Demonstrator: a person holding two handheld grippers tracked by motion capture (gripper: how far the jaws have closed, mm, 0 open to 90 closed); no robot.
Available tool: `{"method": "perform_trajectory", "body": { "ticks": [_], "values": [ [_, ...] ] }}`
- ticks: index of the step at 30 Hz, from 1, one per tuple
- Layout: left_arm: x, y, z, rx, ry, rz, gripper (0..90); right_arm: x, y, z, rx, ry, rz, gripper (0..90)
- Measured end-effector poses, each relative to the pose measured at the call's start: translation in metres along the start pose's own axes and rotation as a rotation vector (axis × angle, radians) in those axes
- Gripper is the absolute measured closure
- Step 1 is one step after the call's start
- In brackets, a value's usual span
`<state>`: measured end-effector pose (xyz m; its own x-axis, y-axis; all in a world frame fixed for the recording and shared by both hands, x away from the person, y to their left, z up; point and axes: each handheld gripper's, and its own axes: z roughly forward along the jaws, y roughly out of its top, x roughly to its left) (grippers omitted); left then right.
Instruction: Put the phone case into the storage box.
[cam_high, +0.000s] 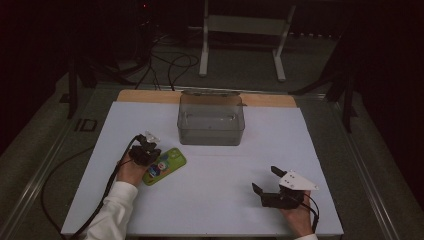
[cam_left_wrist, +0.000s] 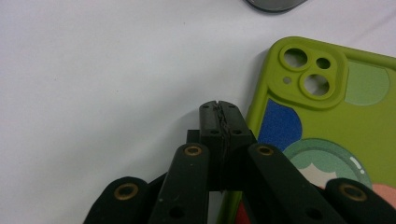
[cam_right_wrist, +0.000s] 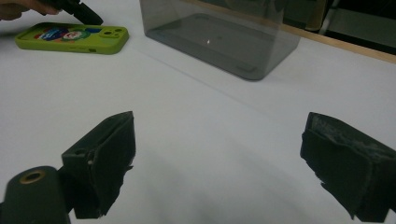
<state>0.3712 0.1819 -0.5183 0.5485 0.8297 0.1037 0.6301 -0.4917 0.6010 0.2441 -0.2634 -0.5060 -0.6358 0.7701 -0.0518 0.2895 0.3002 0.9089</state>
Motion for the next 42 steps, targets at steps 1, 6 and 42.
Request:
{"method": "perform_trajectory", "body": {
  "ticks": [1,6,42],
  "values": [
    [0.0,0.0,-0.001,-0.015,0.008,-0.011,88.0,0.0,0.0,0.0,0.0,0.0,0.0,10.3],
    [-0.001,0.001,-0.016,-0.119,0.046,-0.066,82.6,0.0,0.0,0.0,0.0,0.0,0.0,10.3],
    [-0.037,-0.103,-0.114,-0.49,0.033,-0.095,0.0,0.003,0.002,-0.003,-0.05,0.035,0.03,10.2]
  ]
}}
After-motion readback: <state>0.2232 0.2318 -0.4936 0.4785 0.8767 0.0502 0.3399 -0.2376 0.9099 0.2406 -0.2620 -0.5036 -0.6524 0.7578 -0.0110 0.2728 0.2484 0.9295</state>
